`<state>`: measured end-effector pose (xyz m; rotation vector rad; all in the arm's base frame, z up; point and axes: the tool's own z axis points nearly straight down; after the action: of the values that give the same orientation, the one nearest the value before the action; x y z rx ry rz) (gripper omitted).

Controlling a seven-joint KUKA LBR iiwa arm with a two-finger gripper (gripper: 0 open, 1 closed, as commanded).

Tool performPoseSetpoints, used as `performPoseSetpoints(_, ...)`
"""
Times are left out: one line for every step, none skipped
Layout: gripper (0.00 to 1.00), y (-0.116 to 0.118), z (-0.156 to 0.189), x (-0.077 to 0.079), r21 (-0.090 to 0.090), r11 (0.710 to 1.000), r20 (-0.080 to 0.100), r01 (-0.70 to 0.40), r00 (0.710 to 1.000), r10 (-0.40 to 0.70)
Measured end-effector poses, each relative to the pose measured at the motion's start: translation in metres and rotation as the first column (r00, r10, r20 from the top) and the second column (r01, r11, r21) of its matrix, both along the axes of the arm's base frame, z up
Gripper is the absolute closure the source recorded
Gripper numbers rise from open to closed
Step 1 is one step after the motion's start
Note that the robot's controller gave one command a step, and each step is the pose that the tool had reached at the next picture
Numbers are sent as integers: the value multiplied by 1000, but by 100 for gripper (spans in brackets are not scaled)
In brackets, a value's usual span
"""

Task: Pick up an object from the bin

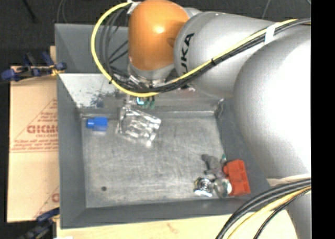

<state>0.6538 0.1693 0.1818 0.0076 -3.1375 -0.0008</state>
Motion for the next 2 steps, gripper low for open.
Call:
performPoseSetpoints(0,-90,-90,4,-3,963,16,-268,963,268)
performPoseSetpoints(100,-88,-87,5,-2,964,19,-268,963,268)
